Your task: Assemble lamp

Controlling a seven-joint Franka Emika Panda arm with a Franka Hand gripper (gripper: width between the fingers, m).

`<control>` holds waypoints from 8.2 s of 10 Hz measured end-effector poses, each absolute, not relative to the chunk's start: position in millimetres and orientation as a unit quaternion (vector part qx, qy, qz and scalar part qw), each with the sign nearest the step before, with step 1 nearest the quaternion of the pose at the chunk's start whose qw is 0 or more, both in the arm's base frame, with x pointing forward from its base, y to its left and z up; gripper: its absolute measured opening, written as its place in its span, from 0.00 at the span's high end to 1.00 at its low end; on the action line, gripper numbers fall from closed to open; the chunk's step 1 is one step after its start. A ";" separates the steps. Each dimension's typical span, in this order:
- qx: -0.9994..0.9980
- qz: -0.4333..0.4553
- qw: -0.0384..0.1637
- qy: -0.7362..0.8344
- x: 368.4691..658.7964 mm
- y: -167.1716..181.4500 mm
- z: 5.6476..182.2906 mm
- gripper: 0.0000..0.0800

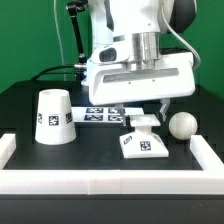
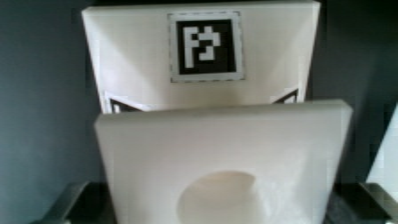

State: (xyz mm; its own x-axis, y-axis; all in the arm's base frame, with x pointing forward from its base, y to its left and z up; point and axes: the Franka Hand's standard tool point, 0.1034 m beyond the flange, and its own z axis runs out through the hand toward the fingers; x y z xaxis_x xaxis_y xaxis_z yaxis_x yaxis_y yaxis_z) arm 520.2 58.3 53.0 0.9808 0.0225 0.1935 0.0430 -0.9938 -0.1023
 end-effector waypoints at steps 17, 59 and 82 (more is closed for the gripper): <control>-0.985 -0.151 0.079 0.009 618.3 102.0 52.4 0.13; -0.930 0.347 0.068 0.105 438.2 146.8 11.7 0.13; -0.995 -0.059 0.075 0.007 544.4 61.1 120.7 0.28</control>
Offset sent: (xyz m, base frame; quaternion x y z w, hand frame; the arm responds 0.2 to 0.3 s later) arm 0.0415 0.0164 -0.0150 -0.0035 -0.0051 0.0468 0.9989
